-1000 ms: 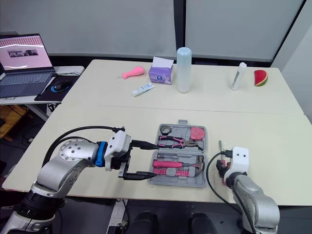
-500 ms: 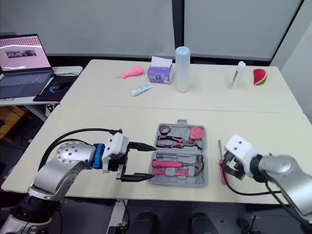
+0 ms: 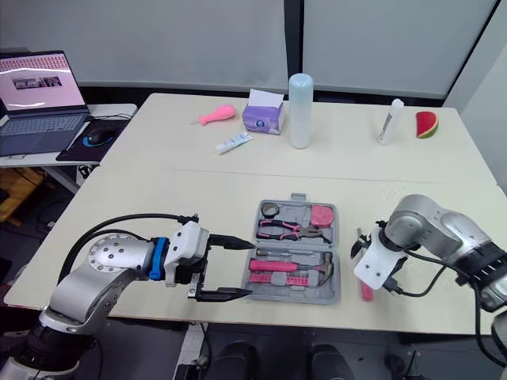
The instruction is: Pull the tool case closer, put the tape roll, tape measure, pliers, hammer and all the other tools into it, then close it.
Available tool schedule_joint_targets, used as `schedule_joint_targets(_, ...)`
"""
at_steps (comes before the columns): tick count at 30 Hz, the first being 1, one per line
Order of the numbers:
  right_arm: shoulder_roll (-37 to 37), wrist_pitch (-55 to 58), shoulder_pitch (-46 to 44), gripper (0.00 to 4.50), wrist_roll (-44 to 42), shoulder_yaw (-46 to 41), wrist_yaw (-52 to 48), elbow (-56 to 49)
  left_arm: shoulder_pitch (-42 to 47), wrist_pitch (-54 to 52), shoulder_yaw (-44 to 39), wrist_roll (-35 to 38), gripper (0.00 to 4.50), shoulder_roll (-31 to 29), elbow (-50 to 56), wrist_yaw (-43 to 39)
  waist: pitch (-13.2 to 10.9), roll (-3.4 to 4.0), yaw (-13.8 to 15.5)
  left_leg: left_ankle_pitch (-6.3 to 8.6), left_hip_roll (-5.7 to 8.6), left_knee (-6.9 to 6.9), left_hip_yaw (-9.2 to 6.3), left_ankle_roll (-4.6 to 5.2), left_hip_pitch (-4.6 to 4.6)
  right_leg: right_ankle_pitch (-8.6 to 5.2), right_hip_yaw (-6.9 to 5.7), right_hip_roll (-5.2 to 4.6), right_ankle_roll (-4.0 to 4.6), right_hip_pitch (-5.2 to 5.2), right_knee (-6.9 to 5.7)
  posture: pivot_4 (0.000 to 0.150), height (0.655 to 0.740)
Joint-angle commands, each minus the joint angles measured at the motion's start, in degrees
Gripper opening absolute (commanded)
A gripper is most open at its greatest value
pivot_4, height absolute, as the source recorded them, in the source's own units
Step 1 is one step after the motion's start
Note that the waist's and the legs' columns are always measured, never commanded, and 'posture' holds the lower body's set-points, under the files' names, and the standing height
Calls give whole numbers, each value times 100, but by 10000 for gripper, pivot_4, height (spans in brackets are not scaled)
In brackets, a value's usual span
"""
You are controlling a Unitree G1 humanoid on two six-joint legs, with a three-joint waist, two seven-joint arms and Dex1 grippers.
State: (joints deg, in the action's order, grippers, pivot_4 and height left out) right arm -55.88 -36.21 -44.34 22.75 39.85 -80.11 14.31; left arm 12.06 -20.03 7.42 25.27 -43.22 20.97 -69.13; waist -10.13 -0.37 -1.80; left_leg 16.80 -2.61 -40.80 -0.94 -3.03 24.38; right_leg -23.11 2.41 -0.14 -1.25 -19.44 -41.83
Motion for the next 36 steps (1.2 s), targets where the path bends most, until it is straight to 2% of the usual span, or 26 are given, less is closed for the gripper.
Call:
schedule_joint_targets(1,229,-564,-279,36893,243,92,-93,504,-110,61,-47,15,45000,-35,283,73,-1,-1,1,0,0,-1,0,0,0,0,-1,-1,0,1,0,1500,6921)
schedule_joint_targets(9,789,-1268,-622,36893,1025,330,304,1714,-215,95,10,41,45000,-15,407,89,-1,0,-1,-2,-1,-6,-2,-3,-2,0,-4,-1,0,-1,-14,1500,6921)
schedule_joint_targets(12,906,-1431,-672,31083,1264,372,531,2048,-162,109,29,19,45000,5,373,97,-1,-1,-1,-2,-2,-8,-2,-4,-3,0,-6,0,0,-1,-16,1500,6921)
schedule_joint_targets(13,931,-1458,-664,27557,1300,377,576,2119,-145,110,34,16,45000,9,365,99,0,-2,-2,-2,-2,-8,-2,-4,-4,0,-6,0,0,0,-17,1500,6921)
schedule_joint_targets(15,958,-1515,-635,23295,1347,376,647,2202,-112,106,50,12,45000,20,356,105,3,-8,0,-2,-3,-8,-4,-4,-11,0,-8,0,0,9,-17,1500,6921)
schedule_joint_targets(20,950,-1596,-523,16407,1337,324,769,2241,-55,98,75,23,45000,41,339,107,11,-23,-3,0,-3,-8,-2,-1,-41,0,-5,0,0,33,-17,1500,6921)
schedule_joint_targets(26,835,-1470,-296,9006,921,55,681,1934,25,119,102,12,45000,80,271,92,15,-31,-5,0,-5,-7,-1,0,-44,0,-6,1,0,35,-18,1500,6921)
schedule_joint_targets(30,498,-719,53,7577,232,-422,258,1198,59,146,109,-2,45000,100,216,84,12,-31,9,0,-4,-6,-2,0,-41,0,-6,0,0,34,-18,1500,6921)
schedule_joint_targets(33,-38,681,620,7576,-612,-1032,-300,-22,59,185,110,-2,45000,100,176,59,1,-14,21,1,-1,-6,-2,1,-31,0,-5,-2,0,28,-17,1500,6921)
schedule_joint_targets(36,-585,2660,1354,7575,-1366,-1695,-688,-1286,107,235,151,-26,45000,133,87,34,-5,-5,36,2,2,-6,-2,3,-21,0,-5,-6,0,25,-14,1500,6921)
